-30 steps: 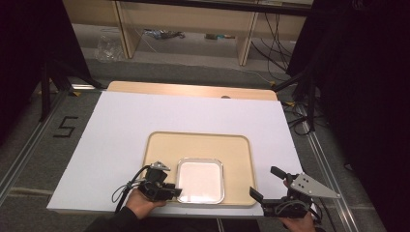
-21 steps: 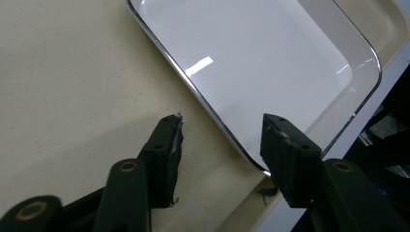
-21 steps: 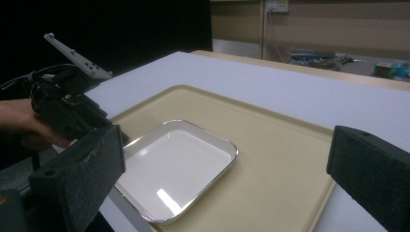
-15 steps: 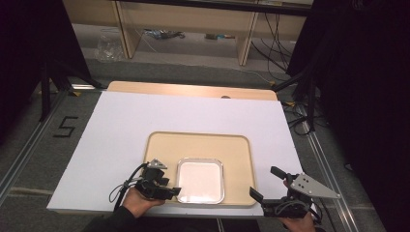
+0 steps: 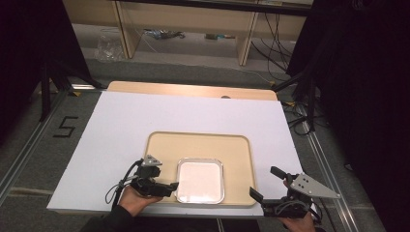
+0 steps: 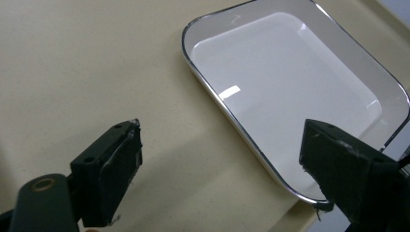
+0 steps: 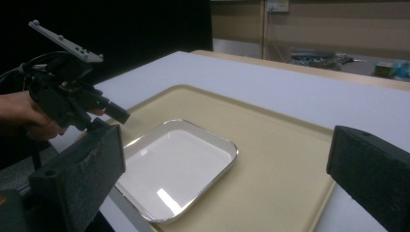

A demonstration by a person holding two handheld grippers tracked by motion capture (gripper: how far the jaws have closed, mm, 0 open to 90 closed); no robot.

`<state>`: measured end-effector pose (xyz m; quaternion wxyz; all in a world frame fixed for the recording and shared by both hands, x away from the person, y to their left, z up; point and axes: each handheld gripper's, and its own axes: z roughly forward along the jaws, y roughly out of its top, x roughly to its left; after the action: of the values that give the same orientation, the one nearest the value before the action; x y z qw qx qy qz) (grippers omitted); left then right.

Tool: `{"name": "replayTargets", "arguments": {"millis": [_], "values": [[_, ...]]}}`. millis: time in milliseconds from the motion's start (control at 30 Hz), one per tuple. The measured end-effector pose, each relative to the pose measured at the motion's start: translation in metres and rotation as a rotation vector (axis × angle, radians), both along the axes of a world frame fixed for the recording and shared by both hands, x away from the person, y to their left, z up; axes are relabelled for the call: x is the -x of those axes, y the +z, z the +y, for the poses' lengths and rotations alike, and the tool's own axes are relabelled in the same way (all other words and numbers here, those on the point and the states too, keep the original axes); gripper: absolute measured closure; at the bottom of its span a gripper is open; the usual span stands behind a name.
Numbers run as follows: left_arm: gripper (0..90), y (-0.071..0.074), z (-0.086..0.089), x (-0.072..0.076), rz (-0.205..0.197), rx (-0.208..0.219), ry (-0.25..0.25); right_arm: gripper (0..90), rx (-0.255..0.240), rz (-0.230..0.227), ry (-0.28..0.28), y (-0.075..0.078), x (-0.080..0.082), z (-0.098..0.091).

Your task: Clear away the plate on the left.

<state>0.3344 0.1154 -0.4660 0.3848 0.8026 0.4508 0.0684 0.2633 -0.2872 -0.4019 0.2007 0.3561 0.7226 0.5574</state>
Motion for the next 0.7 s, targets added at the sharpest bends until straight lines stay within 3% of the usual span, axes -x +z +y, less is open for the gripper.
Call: {"name": "replayTargets", "arguments": {"millis": [367, 400, 467, 700], "values": [[11.3, 0.011, 0.010, 0.005, -0.080, 0.033, 0.032, 0.8, -0.001, 0.004, 0.001, 0.000, 0.000, 0.000], [11.0, 0.012, 0.012, 0.005, -0.081, 0.034, 0.024, 0.7, -0.021, 0.026, 0.005, 0.000, 0.001, 0.002], [10.6, 0.013, 0.013, 0.006, -0.105, 0.044, 0.022, 0.7, -0.002, 0.004, 0.001, 0.000, 0.000, 0.001], [8.9, 0.021, 0.018, 0.012, -0.203, 0.104, 0.041, 0.8, -0.014, 0.019, 0.004, 0.000, 0.001, 0.001]]}}
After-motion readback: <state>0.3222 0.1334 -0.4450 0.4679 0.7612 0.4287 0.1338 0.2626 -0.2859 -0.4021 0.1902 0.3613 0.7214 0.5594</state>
